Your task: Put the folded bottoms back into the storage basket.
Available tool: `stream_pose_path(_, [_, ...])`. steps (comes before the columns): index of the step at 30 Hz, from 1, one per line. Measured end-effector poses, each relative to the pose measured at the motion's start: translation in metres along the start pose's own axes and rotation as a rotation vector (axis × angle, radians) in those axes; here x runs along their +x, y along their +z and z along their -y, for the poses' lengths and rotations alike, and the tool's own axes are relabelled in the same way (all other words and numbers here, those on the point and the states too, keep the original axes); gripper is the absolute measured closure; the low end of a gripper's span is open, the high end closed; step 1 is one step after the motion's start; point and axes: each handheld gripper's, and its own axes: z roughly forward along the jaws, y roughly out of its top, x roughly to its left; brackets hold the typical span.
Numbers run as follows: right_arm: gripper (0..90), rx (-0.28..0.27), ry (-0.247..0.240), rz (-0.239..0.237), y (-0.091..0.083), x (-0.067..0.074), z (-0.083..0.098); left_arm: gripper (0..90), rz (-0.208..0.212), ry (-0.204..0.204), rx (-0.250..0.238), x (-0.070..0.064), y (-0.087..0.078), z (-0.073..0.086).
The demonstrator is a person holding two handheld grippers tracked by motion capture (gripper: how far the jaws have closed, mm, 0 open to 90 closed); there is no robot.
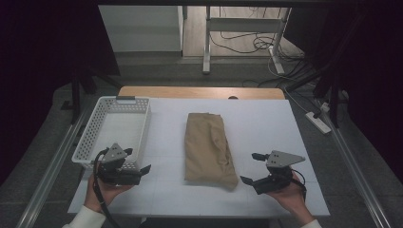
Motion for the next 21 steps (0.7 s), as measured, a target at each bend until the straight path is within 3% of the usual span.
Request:
stream_pose_path(12, [9.4,0.007,-0.024,-0.031,0.014,0.007,-0.012,8.2,0.000,-0.010,-0.004,0.000,0.000,0.000])
stream_pose_path(21, [9.4,0.042,-0.060,-0.075,0.032,0.015,-0.022,8.2,0.003,-0.006,-0.004,-0.001,0.000,-0.001])
